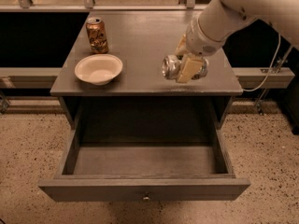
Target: Pick 7up can from top drawer and place on counter
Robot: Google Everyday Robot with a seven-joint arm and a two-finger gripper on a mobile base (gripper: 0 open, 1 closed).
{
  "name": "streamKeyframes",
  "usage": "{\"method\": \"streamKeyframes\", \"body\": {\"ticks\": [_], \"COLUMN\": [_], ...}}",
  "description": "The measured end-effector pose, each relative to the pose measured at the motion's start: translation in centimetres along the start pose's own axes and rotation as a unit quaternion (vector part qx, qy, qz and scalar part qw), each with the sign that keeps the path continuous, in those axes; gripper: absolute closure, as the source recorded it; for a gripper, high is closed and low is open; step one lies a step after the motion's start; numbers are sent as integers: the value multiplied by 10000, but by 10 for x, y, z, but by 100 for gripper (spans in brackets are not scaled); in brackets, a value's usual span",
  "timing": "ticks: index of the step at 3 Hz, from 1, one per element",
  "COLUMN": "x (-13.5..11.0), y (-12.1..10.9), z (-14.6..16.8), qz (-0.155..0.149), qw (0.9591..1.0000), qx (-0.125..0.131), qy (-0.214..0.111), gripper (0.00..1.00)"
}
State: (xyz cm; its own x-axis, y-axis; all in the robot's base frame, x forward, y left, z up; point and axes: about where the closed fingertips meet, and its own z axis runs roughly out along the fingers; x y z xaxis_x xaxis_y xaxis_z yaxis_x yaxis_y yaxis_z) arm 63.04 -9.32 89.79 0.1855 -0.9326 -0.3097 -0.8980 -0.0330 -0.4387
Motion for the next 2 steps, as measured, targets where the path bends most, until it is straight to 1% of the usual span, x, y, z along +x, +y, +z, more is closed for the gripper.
{"method": "streamKeyframes", "body": {"ticks": [1,2], "x": [-17,-25], "y": [-19,-41], "z": [-9,16], "qz": [-15,319], "qw": [9994,9979], "qx": [56,10], "qy": [-341,-555], "gripper": [100,98]}}
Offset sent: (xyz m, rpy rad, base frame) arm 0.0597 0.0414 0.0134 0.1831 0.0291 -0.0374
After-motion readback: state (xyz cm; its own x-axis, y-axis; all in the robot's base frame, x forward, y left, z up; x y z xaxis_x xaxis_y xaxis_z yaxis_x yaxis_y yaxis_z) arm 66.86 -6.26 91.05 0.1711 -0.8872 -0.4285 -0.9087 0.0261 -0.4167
